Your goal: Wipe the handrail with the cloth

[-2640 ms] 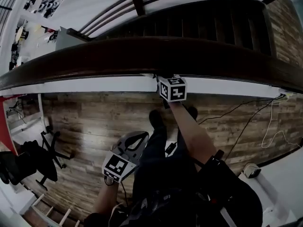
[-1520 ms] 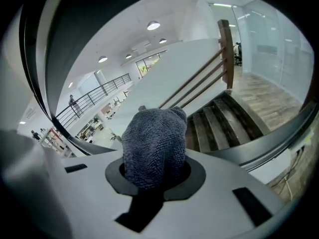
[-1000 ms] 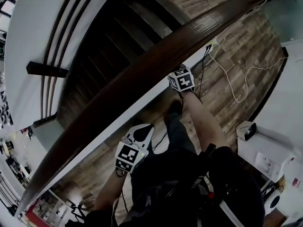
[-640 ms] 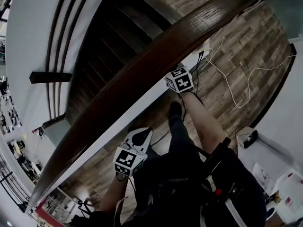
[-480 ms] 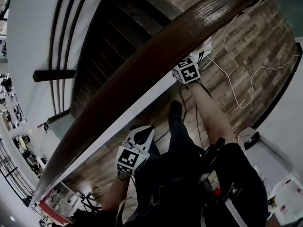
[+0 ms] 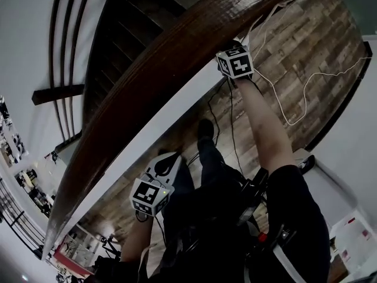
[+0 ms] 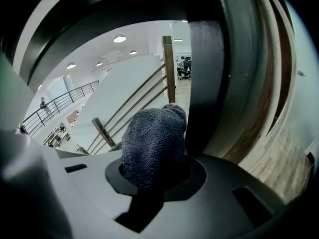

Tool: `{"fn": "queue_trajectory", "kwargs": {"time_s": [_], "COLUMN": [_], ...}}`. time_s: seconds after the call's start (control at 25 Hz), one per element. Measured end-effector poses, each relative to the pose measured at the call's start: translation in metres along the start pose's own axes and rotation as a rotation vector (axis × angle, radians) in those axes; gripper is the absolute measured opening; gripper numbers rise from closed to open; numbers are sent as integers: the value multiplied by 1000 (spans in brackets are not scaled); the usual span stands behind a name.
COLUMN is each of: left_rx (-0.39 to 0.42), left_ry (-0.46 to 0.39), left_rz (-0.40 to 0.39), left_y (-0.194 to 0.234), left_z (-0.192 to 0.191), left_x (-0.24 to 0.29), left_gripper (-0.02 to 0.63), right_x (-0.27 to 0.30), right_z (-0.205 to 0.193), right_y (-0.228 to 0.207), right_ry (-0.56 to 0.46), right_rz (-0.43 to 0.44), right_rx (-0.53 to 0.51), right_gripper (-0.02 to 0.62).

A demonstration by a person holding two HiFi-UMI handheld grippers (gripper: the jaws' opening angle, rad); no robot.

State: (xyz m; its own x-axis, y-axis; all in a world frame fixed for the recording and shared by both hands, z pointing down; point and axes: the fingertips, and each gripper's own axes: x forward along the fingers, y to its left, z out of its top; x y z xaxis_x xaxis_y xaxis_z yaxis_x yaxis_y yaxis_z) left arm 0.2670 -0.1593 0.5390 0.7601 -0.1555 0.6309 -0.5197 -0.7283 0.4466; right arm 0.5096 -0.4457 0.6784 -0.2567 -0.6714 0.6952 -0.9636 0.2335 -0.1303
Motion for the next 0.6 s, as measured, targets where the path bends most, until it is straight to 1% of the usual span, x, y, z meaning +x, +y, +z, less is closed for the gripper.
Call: {"fn": "queue_trajectory", "kwargs": {"time_s": [0.12, 0.2, 0.28, 0.32, 0.36, 0.48, 0.6], "left_rx": [1, -6, -11, -10, -6, 24, 73], "left_ry": [-7, -23, -41, -48, -55, -83, -135], "left_rz": [16, 33, 50, 57, 62, 82, 124], "left_y": [-4, 3, 3, 0, -3, -12, -20], "left_z": [5, 11, 15, 15, 16, 25, 41], "left_x": [-7, -6, -8, -11, -15, -33, -58], "left_gripper": [6, 6, 6, 6, 6, 6, 6], "right_x": [-5, -3, -6, -12, -22, -62, -107], "right_z": [2, 8, 8, 8, 9, 18, 11], "right_y": [-3, -11, -16, -12, -2, 49, 118], "right_ry": [-7, -10, 15, 28, 27, -7, 41], "right_rz": [11, -7, -22, -11, 21, 171, 350], "right_rx": [-24, -8, 2, -1, 3, 52, 31], "right_gripper": [66, 66, 66, 66, 66, 66, 66]}}
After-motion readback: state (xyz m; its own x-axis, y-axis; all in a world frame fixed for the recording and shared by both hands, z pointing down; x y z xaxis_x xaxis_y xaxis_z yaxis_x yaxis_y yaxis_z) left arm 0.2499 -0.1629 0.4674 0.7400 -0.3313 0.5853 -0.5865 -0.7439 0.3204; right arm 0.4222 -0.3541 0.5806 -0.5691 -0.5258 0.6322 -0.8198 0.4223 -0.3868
